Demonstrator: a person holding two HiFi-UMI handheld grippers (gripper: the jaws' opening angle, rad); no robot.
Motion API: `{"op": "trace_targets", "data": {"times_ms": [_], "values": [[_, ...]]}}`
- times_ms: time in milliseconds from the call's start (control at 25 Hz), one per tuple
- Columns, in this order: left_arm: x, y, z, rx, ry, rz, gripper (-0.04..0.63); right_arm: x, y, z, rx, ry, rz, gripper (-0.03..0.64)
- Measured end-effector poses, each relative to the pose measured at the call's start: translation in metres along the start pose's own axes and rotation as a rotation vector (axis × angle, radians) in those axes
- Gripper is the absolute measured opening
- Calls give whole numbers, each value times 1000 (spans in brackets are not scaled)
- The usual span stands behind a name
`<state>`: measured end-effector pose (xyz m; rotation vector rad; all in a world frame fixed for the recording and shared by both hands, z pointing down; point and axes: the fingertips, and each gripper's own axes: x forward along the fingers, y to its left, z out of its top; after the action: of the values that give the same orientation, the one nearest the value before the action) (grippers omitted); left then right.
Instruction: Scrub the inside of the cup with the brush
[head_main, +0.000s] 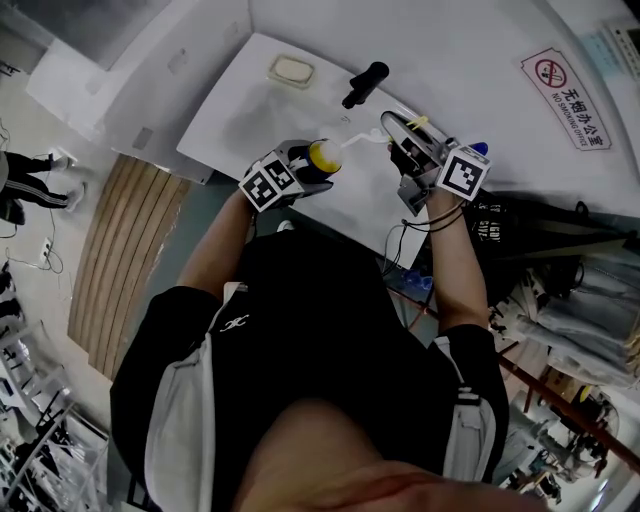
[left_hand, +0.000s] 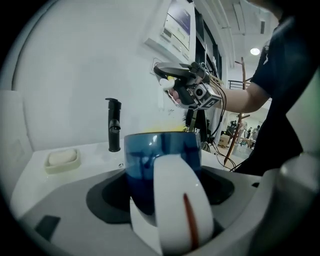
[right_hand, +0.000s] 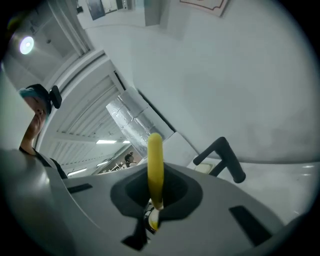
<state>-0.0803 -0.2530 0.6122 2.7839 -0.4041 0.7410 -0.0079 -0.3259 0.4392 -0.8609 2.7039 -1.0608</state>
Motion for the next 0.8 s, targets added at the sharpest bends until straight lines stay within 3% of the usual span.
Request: {"op": "trace_targets", "data": {"times_ms": [440,800], "values": [[7,2,0,-6,4,0,394,-25,25,29,-52,-103,-4,5],[2,7,-11,-37,4,29,394,-60,41,66,-60,-257,22,5]]}}
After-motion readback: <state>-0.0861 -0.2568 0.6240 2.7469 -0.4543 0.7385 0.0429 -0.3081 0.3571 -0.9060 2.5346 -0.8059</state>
